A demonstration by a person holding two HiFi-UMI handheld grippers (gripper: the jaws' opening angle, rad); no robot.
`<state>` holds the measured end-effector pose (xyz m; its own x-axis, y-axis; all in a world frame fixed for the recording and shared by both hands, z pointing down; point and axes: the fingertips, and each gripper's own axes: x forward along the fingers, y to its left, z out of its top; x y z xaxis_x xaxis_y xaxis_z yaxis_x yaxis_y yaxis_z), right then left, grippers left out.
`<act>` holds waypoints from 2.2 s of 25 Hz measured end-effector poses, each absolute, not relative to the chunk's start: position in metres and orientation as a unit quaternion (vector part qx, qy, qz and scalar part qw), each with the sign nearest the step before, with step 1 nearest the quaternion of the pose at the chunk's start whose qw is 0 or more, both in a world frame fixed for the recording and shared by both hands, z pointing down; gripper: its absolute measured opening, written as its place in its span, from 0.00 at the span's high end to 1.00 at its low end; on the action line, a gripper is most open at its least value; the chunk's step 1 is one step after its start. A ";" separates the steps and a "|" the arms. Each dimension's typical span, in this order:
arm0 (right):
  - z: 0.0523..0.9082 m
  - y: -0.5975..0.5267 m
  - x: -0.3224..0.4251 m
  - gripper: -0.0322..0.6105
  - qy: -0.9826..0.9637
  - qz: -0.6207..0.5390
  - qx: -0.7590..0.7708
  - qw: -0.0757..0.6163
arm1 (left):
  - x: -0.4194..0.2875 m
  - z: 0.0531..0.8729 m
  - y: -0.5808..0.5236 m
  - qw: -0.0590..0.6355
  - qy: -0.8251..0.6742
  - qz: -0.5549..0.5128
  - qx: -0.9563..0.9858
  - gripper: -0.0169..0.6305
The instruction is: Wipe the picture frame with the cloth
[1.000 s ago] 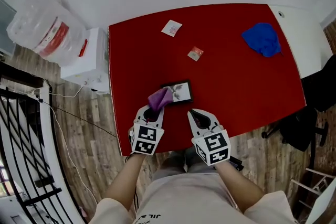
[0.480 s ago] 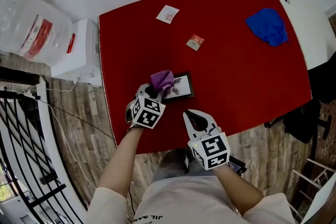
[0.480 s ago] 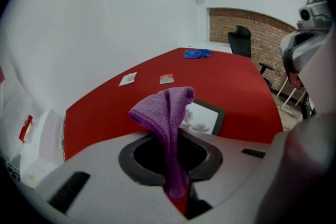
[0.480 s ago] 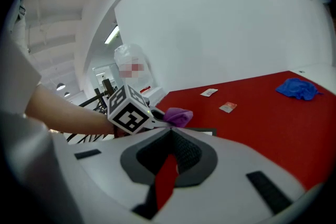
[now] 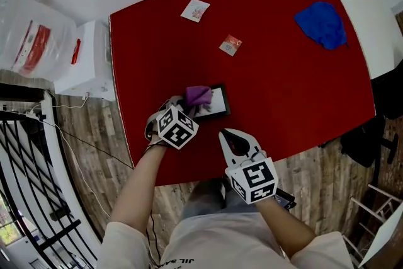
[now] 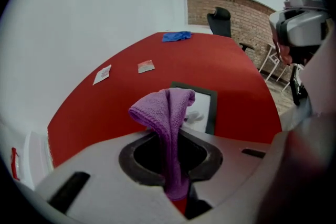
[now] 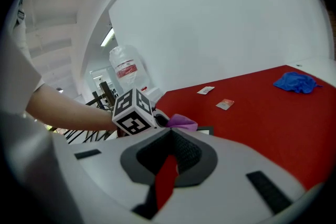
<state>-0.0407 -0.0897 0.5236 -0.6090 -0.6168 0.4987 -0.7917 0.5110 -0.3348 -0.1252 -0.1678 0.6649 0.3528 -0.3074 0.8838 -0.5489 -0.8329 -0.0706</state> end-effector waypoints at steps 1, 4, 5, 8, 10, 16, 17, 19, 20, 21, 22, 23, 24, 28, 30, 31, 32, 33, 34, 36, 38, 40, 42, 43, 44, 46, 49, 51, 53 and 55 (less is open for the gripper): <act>0.524 -0.090 -0.041 0.94 -0.854 0.274 0.412 0.159 | -0.122 0.666 -0.162 0.126 -0.253 0.505 0.815 0.89; 0.525 -0.090 -0.041 0.94 -0.855 0.277 0.410 0.157 | -0.115 0.667 -0.141 0.136 -0.219 0.512 0.820 0.89; 0.525 -0.090 -0.041 0.94 -0.855 0.278 0.410 0.156 | -0.113 0.667 -0.134 0.138 -0.209 0.514 0.821 0.89; 0.527 -0.090 -0.042 0.94 -0.854 0.282 0.410 0.152 | -0.108 0.667 -0.113 0.147 -0.192 0.516 0.822 0.89; 0.528 -0.088 -0.043 0.94 -0.854 0.284 0.409 0.151 | -0.107 0.667 -0.103 0.158 -0.188 0.513 0.822 0.89; 0.531 -0.084 -0.042 0.94 -0.852 0.292 0.410 0.147 | -0.107 0.661 -0.104 0.156 -0.188 0.517 0.820 0.89; 0.531 -0.083 -0.042 0.94 -0.851 0.293 0.410 0.146 | -0.106 0.660 -0.111 0.154 -0.189 0.519 0.820 0.89; 0.530 -0.083 -0.039 0.94 -0.849 0.295 0.413 0.145 | -0.102 0.658 -0.129 0.148 -0.188 0.522 0.818 0.89; 0.530 -0.083 -0.037 0.94 -0.848 0.296 0.415 0.145 | -0.099 0.658 -0.140 0.143 -0.188 0.525 0.818 0.89; 0.530 -0.082 -0.035 0.94 -0.847 0.297 0.417 0.145 | -0.097 0.659 -0.150 0.138 -0.189 0.527 0.817 0.89; 0.531 -0.082 -0.033 0.94 -0.846 0.297 0.418 0.146 | -0.096 0.659 -0.161 0.135 -0.193 0.527 0.817 0.89; 0.532 -0.082 -0.031 0.94 -0.845 0.298 0.420 0.146 | -0.096 0.659 -0.171 0.134 -0.197 0.527 0.816 0.89; 0.533 -0.082 -0.028 0.94 -0.843 0.300 0.422 0.147 | -0.097 0.659 -0.180 0.132 -0.200 0.528 0.815 0.89; 0.537 -0.084 -0.020 0.94 -0.837 0.307 0.429 0.147 | -0.102 0.655 -0.205 0.121 -0.208 0.537 0.808 0.89; 0.538 -0.085 -0.017 0.94 -0.836 0.308 0.430 0.146 | -0.102 0.653 -0.209 0.122 -0.207 0.539 0.807 0.89; 0.538 -0.085 -0.017 0.94 -0.835 0.309 0.430 0.145 | -0.099 0.654 -0.207 0.122 -0.202 0.541 0.807 0.89; 0.539 -0.086 -0.017 0.94 -0.836 0.310 0.430 0.145 | -0.096 0.655 -0.202 0.122 -0.194 0.544 0.807 0.89; 0.539 -0.086 -0.017 0.94 -0.836 0.310 0.429 0.145 | -0.092 0.656 -0.194 0.123 -0.184 0.547 0.808 0.89; 0.539 -0.086 -0.017 0.94 -0.837 0.310 0.428 0.144 | -0.088 0.657 -0.184 0.124 -0.174 0.549 0.808 0.89; 0.540 -0.086 -0.018 0.94 -0.837 0.311 0.426 0.143 | -0.080 0.662 -0.161 0.127 -0.154 0.552 0.810 0.89; 0.540 -0.086 -0.018 0.94 -0.838 0.312 0.425 0.141 | -0.074 0.666 -0.139 0.132 -0.143 0.551 0.811 0.89; 0.541 -0.086 -0.019 0.94 -0.839 0.313 0.424 0.139 | -0.070 0.669 -0.122 0.136 -0.139 0.549 0.813 0.89; 0.541 -0.084 -0.019 0.94 -0.840 0.313 0.422 0.138 | -0.067 0.669 -0.109 0.139 -0.139 0.547 0.814 0.89; 0.542 -0.083 -0.019 0.94 -0.840 0.314 0.421 0.138 | -0.066 0.669 -0.105 0.138 -0.140 0.548 0.813 0.89; 0.542 -0.082 -0.019 0.94 -0.840 0.314 0.420 0.137 | -0.065 0.669 -0.101 0.138 -0.140 0.549 0.812 0.89; 0.542 -0.079 -0.019 0.94 -0.841 0.314 0.419 0.137 | -0.065 0.669 -0.095 0.138 -0.140 0.550 0.812 0.89; 0.540 -0.075 -0.019 0.94 -0.842 0.313 0.417 0.137 | -0.067 0.664 -0.095 0.135 -0.148 0.549 0.812 0.89; 0.539 -0.072 -0.017 0.94 -0.842 0.313 0.418 0.137 | -0.067 0.663 -0.106 0.133 -0.156 0.550 0.810 0.89; 0.539 -0.071 -0.014 0.94 -0.841 0.313 0.419 0.138 | -0.067 0.664 -0.124 0.129 -0.162 0.553 0.807 0.89; 0.540 -0.070 -0.011 0.94 -0.839 0.314 0.421 0.139 | -0.064 0.664 -0.145 0.125 -0.172 0.555 0.805 0.89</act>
<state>-0.0110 -0.0702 0.5396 -0.6063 -0.6201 0.4978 -0.7946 0.4480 -0.4097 -0.0644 -0.1448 0.6645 0.3256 -0.1390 0.9352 -0.4156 -0.9095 0.0095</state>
